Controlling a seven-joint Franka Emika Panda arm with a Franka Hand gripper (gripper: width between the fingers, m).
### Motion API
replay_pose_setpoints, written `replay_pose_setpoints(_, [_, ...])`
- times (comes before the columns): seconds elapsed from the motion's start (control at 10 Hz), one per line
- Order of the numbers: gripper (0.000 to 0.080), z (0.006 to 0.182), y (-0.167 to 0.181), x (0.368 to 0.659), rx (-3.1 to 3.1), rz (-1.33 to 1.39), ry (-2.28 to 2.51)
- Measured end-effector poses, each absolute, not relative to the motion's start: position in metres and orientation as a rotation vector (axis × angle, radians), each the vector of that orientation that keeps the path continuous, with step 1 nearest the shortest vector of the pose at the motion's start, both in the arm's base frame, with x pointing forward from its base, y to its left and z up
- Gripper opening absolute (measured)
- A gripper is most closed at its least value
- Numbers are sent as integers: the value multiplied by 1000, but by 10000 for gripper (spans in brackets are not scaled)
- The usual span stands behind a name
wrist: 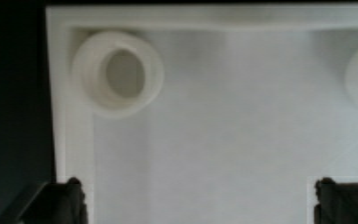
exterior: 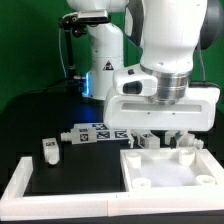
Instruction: Assemble one leg
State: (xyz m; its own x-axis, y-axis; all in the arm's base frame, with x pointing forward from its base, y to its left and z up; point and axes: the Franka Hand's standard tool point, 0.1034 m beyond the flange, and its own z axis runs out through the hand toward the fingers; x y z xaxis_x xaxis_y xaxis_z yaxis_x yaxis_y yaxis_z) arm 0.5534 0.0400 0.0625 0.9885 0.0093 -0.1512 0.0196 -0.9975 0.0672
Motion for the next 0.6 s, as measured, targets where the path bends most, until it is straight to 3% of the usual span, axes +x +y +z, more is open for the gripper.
replay_pose_setpoints(0.3, [649,70,57,517,3061,-298,291])
replay_pose_setpoints(0.6, [649,69,55,517,3055,-338,300])
